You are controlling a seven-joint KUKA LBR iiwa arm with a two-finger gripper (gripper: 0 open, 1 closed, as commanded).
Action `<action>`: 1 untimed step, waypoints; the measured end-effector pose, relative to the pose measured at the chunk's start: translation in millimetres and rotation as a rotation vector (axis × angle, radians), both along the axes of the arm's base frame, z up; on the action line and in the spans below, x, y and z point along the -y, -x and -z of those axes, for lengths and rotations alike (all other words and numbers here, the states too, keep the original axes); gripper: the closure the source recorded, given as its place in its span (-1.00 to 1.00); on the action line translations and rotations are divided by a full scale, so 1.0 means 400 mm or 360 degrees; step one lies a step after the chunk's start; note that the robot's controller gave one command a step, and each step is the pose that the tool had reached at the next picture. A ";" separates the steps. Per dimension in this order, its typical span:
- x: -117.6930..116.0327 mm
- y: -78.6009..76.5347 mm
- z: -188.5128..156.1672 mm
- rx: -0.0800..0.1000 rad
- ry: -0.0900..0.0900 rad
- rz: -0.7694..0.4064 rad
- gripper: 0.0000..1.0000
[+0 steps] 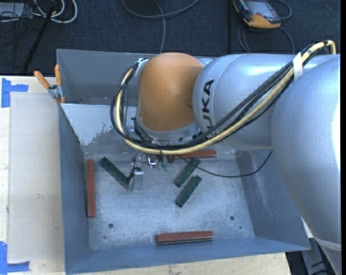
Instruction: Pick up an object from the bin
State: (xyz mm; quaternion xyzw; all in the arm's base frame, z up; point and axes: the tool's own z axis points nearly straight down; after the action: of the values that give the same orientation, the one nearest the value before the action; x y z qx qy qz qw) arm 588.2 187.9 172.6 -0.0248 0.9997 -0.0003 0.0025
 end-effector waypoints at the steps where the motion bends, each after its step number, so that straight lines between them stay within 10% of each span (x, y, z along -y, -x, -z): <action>1: 0.042 -0.013 0.245 -0.0019 0.0003 0.0245 -1.00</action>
Offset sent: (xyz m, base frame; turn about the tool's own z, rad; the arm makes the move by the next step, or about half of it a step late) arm 0.0069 -0.0161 -0.0934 0.1547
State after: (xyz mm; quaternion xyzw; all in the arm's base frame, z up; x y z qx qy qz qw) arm 593.2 171.2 74.5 0.0521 0.9986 -0.0013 -0.0036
